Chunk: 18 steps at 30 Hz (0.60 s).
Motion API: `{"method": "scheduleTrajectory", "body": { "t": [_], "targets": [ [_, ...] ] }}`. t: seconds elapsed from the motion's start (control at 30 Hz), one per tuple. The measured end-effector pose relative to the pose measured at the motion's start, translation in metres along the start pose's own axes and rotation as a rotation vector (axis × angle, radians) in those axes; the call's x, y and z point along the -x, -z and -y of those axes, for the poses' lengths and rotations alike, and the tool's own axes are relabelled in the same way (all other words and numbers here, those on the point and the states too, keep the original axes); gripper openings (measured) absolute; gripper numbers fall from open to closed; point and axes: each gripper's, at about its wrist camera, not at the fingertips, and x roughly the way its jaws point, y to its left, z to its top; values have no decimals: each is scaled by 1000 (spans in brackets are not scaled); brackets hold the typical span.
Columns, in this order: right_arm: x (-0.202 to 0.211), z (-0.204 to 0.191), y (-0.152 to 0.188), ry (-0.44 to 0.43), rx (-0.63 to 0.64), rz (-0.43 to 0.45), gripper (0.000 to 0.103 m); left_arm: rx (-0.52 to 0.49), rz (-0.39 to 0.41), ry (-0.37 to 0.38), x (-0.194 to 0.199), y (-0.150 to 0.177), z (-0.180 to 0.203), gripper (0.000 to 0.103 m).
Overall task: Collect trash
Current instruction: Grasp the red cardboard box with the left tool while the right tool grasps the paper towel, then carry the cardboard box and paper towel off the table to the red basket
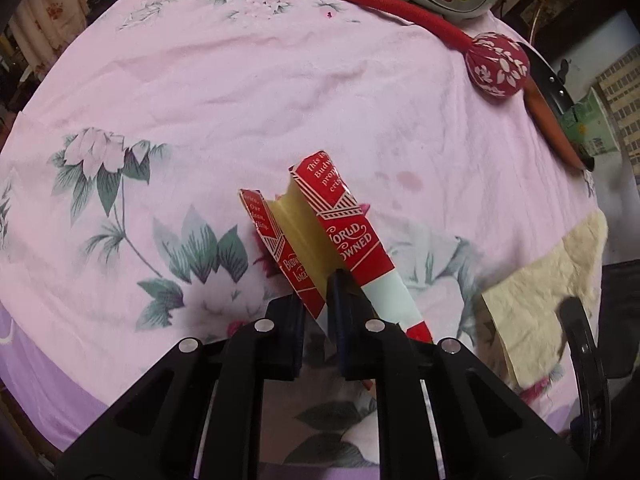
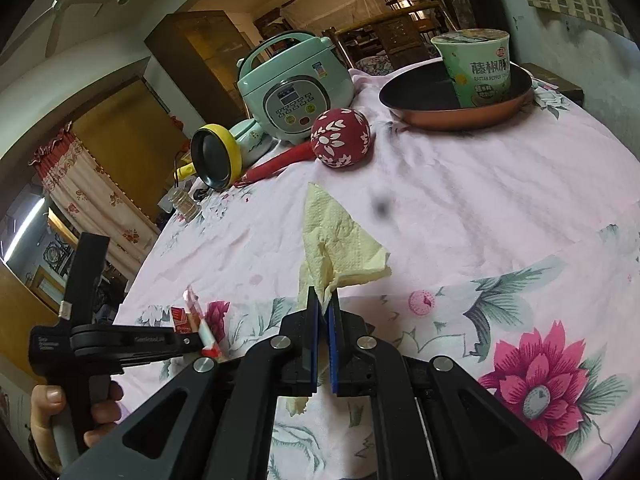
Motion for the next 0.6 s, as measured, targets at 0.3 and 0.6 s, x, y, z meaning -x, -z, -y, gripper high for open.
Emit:
{"method": "scheduleTrajectory", "body": {
  "t": [0.3,0.6],
  "targets": [
    [-3,-9,5,6,44,-9,7,18,116,42,55,27,-37,8],
    [-14,-46,24,-26,158,-78,7,-8,213,-78,93,73,-93,7]
  ]
}}
